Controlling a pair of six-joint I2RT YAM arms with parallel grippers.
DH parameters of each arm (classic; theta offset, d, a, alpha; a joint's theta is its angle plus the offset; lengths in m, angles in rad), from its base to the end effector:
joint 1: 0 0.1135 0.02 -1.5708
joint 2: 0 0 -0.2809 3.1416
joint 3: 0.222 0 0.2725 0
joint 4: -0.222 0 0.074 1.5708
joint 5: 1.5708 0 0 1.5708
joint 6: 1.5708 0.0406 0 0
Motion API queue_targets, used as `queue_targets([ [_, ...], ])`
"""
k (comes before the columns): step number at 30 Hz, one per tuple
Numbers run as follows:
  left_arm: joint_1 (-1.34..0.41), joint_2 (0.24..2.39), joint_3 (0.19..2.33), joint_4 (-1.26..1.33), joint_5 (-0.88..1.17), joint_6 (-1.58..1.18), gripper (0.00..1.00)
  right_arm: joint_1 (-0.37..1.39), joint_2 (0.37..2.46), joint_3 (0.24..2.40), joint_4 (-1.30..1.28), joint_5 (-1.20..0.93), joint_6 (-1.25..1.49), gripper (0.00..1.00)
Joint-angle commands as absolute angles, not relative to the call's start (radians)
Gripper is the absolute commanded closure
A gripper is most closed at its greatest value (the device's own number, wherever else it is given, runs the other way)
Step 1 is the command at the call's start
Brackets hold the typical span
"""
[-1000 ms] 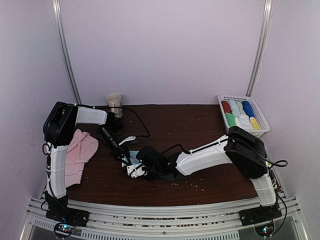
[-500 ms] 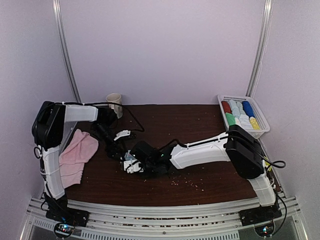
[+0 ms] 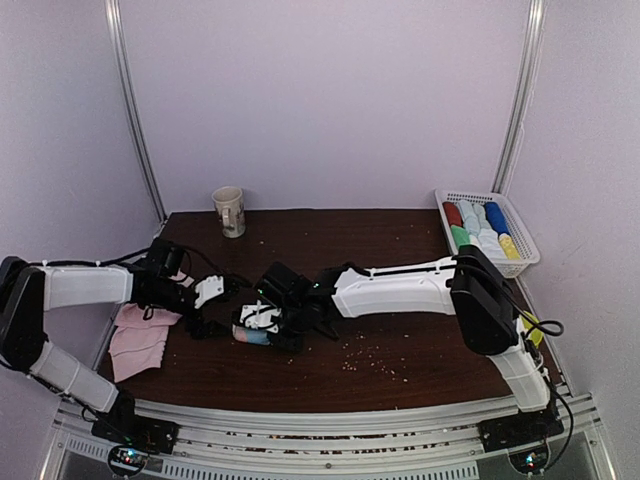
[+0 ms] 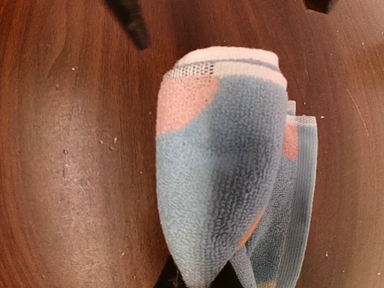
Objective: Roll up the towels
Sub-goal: Roll the towel at the center of the board.
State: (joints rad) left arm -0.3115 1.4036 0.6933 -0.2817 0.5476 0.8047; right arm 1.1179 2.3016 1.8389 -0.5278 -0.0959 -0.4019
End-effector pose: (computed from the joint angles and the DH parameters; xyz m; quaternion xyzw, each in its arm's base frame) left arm 0.2537 -0.1039 0.1717 0.5541 0.7418 -0.1842 0.3297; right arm 0.2305 0.4826 0.1620 -0.6692 0.6844 0.1431 0.2516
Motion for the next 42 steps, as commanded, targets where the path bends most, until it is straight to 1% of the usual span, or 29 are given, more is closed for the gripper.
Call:
queue_targets([
  [1, -0.314, 1.287, 0.575, -0.044, 0.582, 0.867, 0.2, 1.085, 2.376, 1.895, -0.659, -0.241, -0.274, 0.99],
  [4, -0.314, 1.222, 0.52, -0.011, 0.591, 0.899, 0.22, 1.065, 2.406, 1.943, -0.684, -0.277, -0.232, 0.99],
  [7, -0.325, 1.188, 0.5, -0.04, 0.611, 0.962, 0.22, 1.048, 2.442, 1.993, -0.705, -0.322, -0.196, 0.99],
  [11, -0.377, 1.18, 0.477, -0.026, 0.544, 1.008, 0.21, 1.028, 2.472, 2.027, -0.709, -0.381, -0.153, 0.99],
  [15, -0.432, 1.209, 0.473, 0.004, 0.458, 1.039, 0.22, 1.001, 2.488, 2.049, -0.699, -0.452, -0.108, 0.99],
  [22, -0.495, 1.323, 0.517, 0.048, 0.342, 1.051, 0.28, 0.99, 2.503, 2.092, -0.704, -0.499, -0.083, 0.98],
  [26, -0.507, 1.381, 0.533, 0.077, 0.303, 1.066, 0.32, 0.991, 2.513, 2.11, -0.721, -0.51, -0.084, 0.97],
  [31, -0.516, 1.411, 0.534, 0.12, 0.272, 1.072, 0.34, 0.99, 2.52, 2.124, -0.737, -0.524, -0.088, 0.96],
  [36, -0.527, 1.432, 0.536, 0.18, 0.233, 1.06, 0.41, 0.991, 2.528, 2.141, -0.749, -0.551, -0.088, 0.96],
  [38, -0.529, 1.423, 0.526, 0.208, 0.23, 1.056, 0.4, 0.987, 2.532, 2.143, -0.749, -0.562, -0.078, 0.95],
  [39, -0.529, 1.41, 0.517, 0.229, 0.233, 1.055, 0.37, 0.983, 2.533, 2.142, -0.748, -0.565, -0.07, 0.95],
  [42, -0.532, 1.355, 0.475, 0.27, 0.27, 1.067, 0.32, 0.967, 2.536, 2.133, -0.736, -0.586, -0.029, 0.96],
])
